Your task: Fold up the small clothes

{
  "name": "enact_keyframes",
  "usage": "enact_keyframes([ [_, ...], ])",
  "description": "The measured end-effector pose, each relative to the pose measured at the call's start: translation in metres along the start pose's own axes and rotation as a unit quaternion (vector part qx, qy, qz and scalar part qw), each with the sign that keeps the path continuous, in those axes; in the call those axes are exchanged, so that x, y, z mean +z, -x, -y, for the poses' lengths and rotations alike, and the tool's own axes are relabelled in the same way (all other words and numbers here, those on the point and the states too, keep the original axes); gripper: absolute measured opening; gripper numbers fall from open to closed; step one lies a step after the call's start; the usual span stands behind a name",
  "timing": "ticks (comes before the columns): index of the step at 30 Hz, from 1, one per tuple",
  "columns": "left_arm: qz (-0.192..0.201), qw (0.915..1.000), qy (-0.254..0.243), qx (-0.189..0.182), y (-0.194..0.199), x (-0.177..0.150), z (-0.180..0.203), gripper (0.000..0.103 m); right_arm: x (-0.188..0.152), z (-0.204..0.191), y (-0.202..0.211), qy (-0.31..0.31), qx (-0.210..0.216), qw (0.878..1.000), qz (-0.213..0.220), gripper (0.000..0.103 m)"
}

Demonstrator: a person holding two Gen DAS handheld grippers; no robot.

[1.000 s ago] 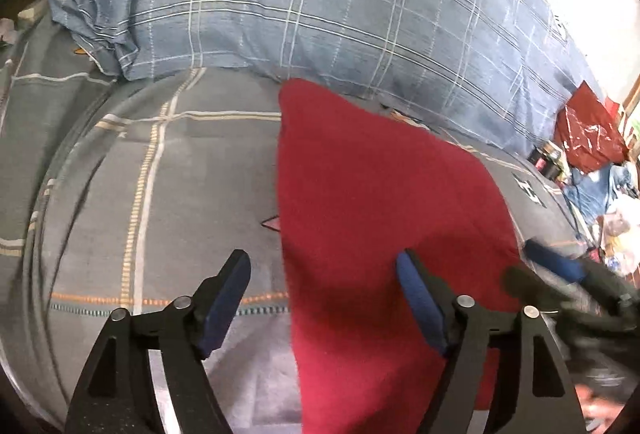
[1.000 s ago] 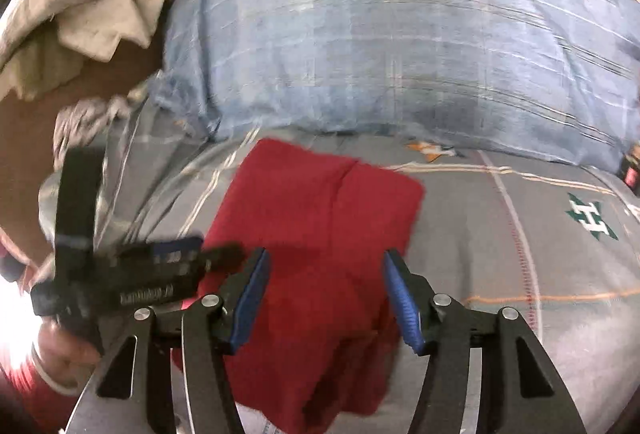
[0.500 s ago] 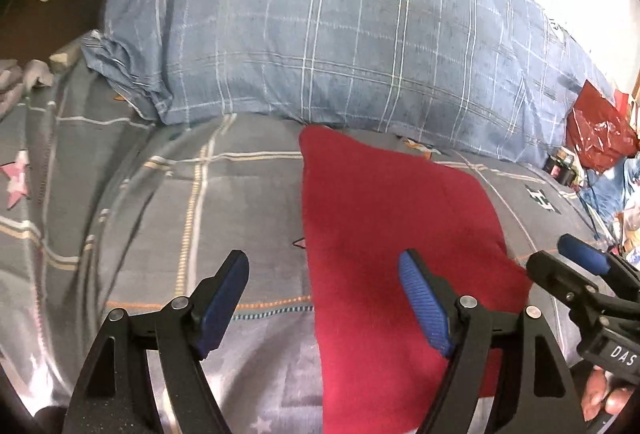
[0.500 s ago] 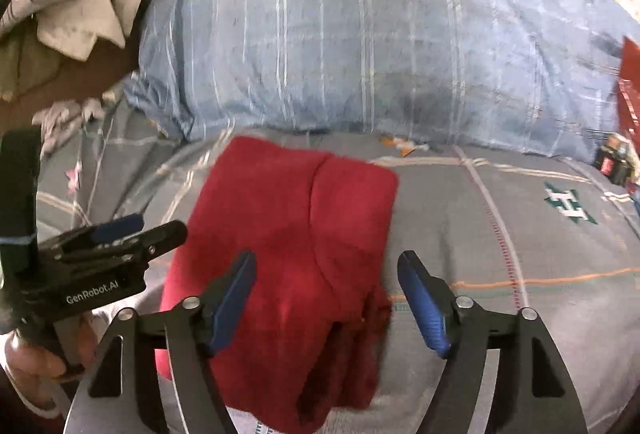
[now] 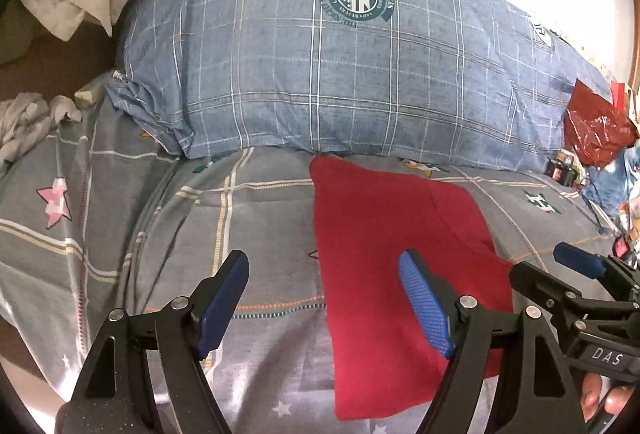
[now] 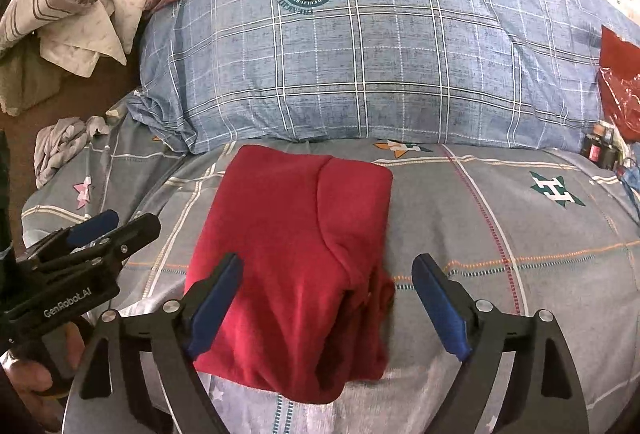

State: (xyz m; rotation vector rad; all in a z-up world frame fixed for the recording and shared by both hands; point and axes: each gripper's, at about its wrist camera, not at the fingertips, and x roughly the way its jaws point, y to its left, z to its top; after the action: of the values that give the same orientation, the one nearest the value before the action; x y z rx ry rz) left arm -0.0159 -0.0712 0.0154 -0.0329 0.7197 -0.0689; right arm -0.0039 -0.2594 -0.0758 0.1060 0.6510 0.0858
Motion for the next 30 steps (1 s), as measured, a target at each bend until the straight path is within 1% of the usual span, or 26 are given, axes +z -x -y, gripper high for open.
enact_keyframes([
  [12,0.002,1.0,-0.005,0.001,-0.003,0.002,-0.002,0.077,0.0,0.0,0.001,0.0,-0.004,1.0,0.001,0.089],
  [30,-0.005,1.0,-0.002,0.002,-0.017,0.001,-0.007,0.077,0.0,-0.005,-0.015,0.006,-0.007,1.0,-0.013,0.089],
])
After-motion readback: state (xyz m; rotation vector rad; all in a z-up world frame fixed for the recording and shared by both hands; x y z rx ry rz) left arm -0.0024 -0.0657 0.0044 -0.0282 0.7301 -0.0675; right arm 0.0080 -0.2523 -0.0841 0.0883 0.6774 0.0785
